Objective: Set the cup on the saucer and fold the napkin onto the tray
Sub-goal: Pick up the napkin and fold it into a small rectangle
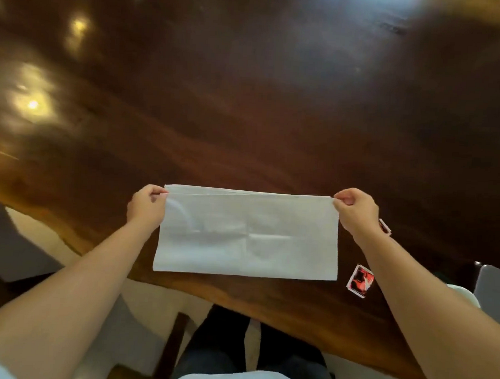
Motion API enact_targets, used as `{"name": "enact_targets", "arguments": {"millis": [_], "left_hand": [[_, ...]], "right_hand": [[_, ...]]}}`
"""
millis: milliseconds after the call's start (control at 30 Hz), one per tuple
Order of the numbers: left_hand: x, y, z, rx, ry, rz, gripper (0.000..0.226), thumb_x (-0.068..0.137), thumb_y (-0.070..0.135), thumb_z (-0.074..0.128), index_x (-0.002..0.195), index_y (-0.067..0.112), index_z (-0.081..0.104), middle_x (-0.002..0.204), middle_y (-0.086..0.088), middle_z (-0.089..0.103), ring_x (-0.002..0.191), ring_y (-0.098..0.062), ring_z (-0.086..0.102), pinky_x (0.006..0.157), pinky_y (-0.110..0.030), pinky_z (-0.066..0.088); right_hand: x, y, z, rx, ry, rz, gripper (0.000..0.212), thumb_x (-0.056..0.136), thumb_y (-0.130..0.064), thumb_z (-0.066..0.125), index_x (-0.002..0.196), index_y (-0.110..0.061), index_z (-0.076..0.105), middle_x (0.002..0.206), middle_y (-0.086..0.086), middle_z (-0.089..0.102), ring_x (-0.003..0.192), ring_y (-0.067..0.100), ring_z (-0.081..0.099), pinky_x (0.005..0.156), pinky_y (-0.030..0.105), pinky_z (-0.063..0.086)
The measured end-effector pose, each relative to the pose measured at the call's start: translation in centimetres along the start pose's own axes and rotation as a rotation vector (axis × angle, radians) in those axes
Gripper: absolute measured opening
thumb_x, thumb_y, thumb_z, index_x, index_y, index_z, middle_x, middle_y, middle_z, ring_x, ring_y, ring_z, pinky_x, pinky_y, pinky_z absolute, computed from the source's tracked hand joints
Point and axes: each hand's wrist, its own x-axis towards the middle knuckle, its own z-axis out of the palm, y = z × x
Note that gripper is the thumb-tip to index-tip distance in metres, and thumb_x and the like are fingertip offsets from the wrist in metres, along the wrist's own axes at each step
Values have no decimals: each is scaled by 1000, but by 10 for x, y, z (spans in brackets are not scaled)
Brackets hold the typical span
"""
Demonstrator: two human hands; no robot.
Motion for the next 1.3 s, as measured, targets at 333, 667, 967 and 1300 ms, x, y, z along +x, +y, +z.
{"name": "enact_targets", "arguments": {"millis": [333, 667, 967, 1300], "left_hand": [[19, -4, 27, 13, 58, 51, 16, 105, 31, 44, 109, 21, 56, 105, -4, 63, 96, -25, 61, 79, -41, 54], [36, 9, 37, 87, 161, 181, 25, 105, 39, 42, 97, 19, 55, 76, 5, 61, 84, -24, 61, 68, -39, 52], [35, 8, 32, 227, 178, 139, 31, 101, 46, 50, 90, 17, 56, 71, -1, 61, 63, -14, 56, 51, -26, 39], [-8, -49, -6, 278, -140, -31, 35, 96, 47, 59, 80, 16, 63, 74, -6, 68, 70, -22, 64, 59, -29, 47]], "right_hand": [[31, 21, 34, 329, 10, 286, 9, 93, -20, 66, 99, -17, 72, 96, 5, 73, 91, 21, 68, 67, 31, 53], [44, 17, 37, 252, 66, 302, 6, 92, -20, 63, 94, -20, 69, 87, 2, 68, 76, 15, 61, 60, 29, 50], [37, 10, 32, 187, 59, 281, 19, 84, -25, 71, 100, -19, 62, 86, 1, 65, 76, 16, 61, 55, 28, 46], [-39, 19, 39, -21, 19, 250, 65, 87, -20, 74, 143, -11, 41, 127, 13, 57, 112, 27, 56, 90, 44, 52]]}}
